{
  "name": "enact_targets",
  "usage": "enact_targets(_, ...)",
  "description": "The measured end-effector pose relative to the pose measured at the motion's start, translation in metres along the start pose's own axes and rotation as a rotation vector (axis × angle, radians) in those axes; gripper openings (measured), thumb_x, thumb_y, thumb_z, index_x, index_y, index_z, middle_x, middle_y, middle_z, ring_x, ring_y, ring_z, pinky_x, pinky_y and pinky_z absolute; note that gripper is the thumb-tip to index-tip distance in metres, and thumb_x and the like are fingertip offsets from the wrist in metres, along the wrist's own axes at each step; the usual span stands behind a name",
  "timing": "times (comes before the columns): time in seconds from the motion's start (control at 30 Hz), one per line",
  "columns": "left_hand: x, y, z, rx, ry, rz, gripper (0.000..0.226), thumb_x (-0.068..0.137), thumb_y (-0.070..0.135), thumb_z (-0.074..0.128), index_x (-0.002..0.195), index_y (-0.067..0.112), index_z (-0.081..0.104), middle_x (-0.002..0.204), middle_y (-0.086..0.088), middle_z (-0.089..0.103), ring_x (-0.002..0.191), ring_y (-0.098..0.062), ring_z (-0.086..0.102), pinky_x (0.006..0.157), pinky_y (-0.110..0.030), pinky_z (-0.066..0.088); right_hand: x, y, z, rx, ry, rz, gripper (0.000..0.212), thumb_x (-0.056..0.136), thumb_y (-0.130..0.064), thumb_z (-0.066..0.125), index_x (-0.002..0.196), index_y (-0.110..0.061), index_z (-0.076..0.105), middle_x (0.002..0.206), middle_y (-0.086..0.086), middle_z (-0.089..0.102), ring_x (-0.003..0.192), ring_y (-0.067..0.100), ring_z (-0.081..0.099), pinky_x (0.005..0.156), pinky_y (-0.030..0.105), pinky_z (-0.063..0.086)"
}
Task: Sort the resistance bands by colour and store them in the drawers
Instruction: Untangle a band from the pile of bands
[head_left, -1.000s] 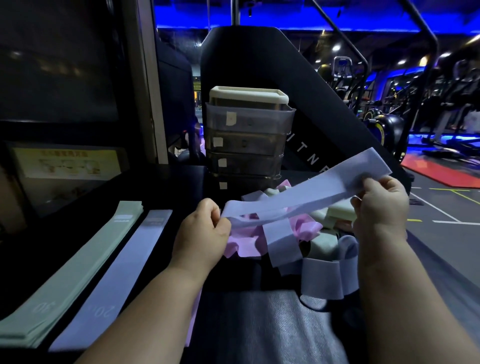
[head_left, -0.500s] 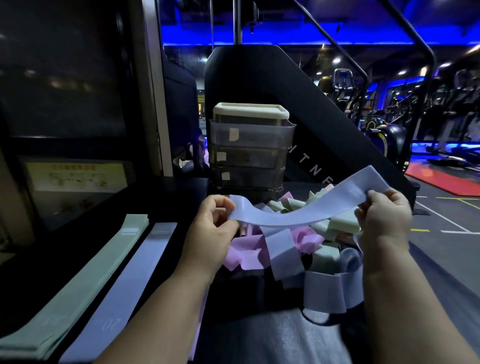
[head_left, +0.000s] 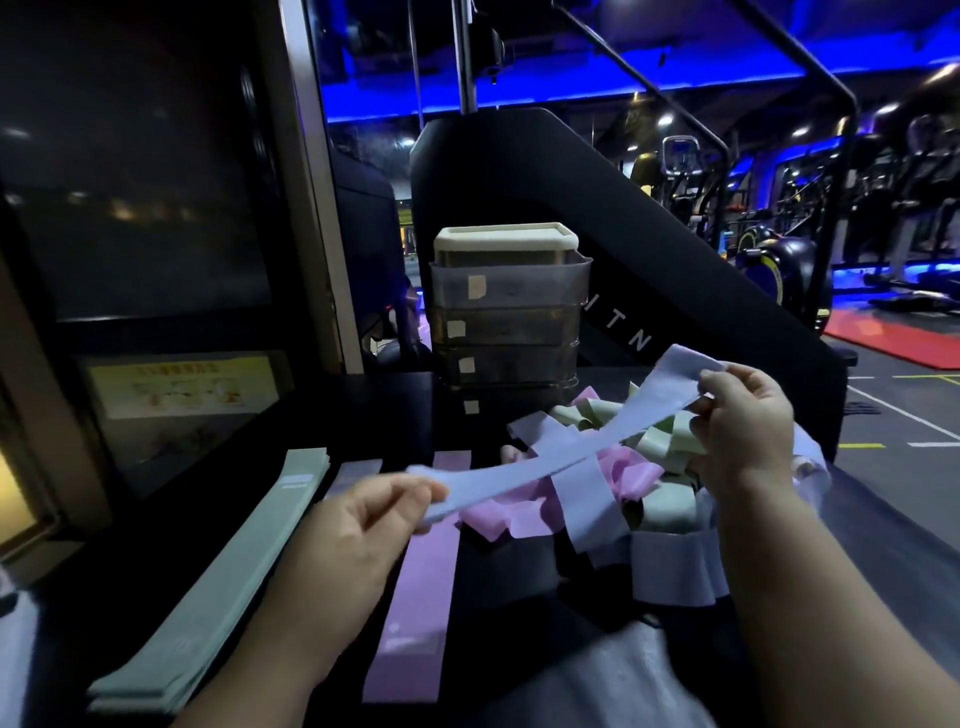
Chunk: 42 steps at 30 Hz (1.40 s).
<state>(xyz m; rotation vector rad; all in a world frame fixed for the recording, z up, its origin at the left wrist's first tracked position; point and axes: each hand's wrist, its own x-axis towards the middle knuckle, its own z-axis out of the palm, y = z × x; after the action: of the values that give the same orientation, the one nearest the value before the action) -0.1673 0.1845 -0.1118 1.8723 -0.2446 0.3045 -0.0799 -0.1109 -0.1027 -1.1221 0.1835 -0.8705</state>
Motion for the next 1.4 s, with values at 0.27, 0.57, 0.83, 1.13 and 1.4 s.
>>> enact_targets(0.27,-0.029,-0.034,-0.038,0.203,0.027,-0.073,0.049,0.085,0.022,0.07,0.117,0.047,0.043,0.069,0.003,0.066,0.064,-0.015,0.06,0.068,-0.028,0.043,-0.03,0.019,0.02,-0.204,-0.226,-0.106,0.037,0.086,0.004,0.052,0.099,-0.031,0.052,0.073,0.002,0.054,0.051,0.006,0.051,0.05,0.022,0.046)
enact_targets(0.57,-0.031,-0.045,-0.064,0.38,0.047,-0.119,0.016,0.087,0.029,0.068,0.09,0.032,0.053,0.074,0.016,0.069,0.071,0.001,0.062,0.064,-0.017,0.045,-0.058,0.018,0.04,-0.464,-0.45,-0.224,0.033,0.088,0.013,0.041,0.082,-0.015,0.058,0.058,-0.014,0.064,0.056,0.022,0.055,0.047,0.02,0.037)
enact_targets(0.83,-0.034,-0.053,-0.094,0.283,0.047,-0.125,0.01,0.091,0.029,0.056,0.081,0.027,0.055,0.069,0.014,0.06,0.068,-0.008,0.057,0.066,-0.027,0.045,-0.069,0.013,0.087,-0.399,-0.526,-0.178,0.024,0.082,-0.006,0.05,0.085,-0.024,0.067,0.074,0.006,0.061,0.055,0.01,0.055,0.049,0.018,0.046)
enact_targets(1.13,-0.039,-0.053,-0.124,0.569,0.177,-0.069,0.022,0.078,0.044,0.055,0.068,0.025,0.06,0.082,0.012,0.056,0.081,-0.006,0.054,0.07,-0.025,0.047,-0.072,0.052,0.169,-0.588,-0.543,-0.112,0.038,0.082,0.005,0.05,0.087,-0.03,0.067,0.079,0.006,0.062,0.063,0.019,0.057,0.061,0.027,0.053)
enact_targets(1.4,-0.041,-0.058,-0.133,0.743,0.005,-0.068,0.027,0.089,0.043,0.045,0.076,0.025,0.061,0.098,0.013,0.052,0.103,-0.005,0.039,0.091,-0.027,0.027,-0.096,0.09,0.219,-0.721,-0.621,-0.138,0.029,0.082,0.002,0.063,0.069,-0.024,0.066,0.072,0.002,0.064,0.068,0.02,0.061,0.07,0.036,0.058)
